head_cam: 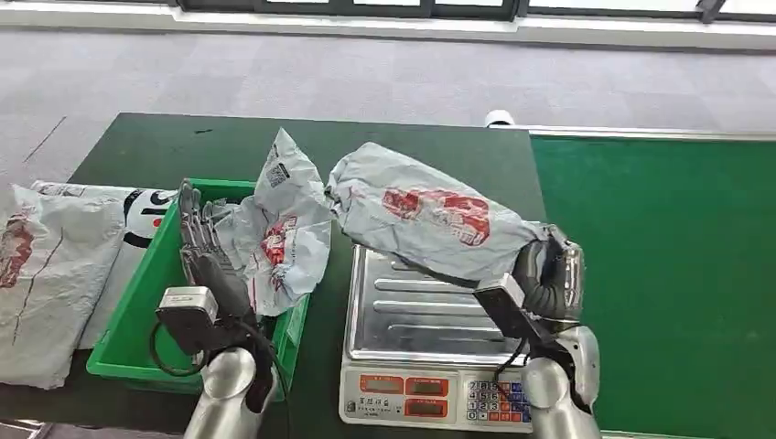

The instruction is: Moved the parcel from conveyor to table for the left to box.

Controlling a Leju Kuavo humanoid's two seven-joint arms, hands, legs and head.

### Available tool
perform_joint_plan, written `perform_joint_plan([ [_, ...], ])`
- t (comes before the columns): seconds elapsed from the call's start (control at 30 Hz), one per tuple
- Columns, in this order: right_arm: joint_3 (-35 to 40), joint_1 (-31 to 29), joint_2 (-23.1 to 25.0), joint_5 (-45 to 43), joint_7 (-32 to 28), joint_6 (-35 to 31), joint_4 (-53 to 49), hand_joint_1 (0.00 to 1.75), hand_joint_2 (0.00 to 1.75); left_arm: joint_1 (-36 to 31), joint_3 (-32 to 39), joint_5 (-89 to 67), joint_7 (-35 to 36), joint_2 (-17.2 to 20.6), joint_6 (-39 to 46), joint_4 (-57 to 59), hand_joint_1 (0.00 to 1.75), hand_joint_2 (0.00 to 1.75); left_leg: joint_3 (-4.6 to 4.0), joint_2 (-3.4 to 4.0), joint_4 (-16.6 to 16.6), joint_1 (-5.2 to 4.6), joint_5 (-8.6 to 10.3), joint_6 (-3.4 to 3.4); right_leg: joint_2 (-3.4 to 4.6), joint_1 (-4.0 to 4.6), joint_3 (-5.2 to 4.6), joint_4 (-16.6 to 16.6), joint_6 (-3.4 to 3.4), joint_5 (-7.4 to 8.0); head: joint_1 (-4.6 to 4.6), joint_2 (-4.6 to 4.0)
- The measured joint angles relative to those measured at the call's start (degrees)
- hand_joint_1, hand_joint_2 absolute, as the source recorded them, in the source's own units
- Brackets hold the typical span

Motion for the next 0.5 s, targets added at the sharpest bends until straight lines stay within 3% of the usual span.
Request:
perform_joint_plan([
  [0.27,3.7,2.4,-1.0,-0.5,0.4,2.6,0.1,1.75,1.75,-0.4,-0.2,0.0,-0.1,0.0,-0.6,1.3,0.0,0.0,-0.02,-0.01,0.0,0.0,0.0,0.0,-0.01,0.0,-0.02,0.0,0.0,0.0,0.0,0.0],
  [0.43,5.4,4.1,-1.7,1.3,3.7,4.7,-0.1,1.75,1.75,-1.0,-0.5,0.3,-0.3,0.0,-0.9,2.5,0.0,0.0,-0.02,0.0,0.0,0.0,0.0,0.0,0.0,0.0,-0.02,0.0,0.0,0.0,0.0,0.0],
  [0.47,5.6,4.4,-1.9,1.5,4.0,4.8,-0.1,0.0,1.75,-1.1,-0.5,0.3,-0.3,0.0,-0.9,2.6,0.0,0.0,-0.02,0.0,0.0,0.0,0.0,0.0,0.0,0.0,-0.02,0.0,0.0,0.0,0.0,0.0],
  [0.5,5.8,4.6,-1.9,1.6,4.3,4.8,-0.2,0.0,1.75,-1.2,-0.5,0.3,-0.3,0.0,-0.9,2.7,0.0,0.0,-0.03,0.0,0.0,0.0,0.0,0.0,0.0,0.0,-0.02,0.0,0.0,0.0,0.0,0.0],
])
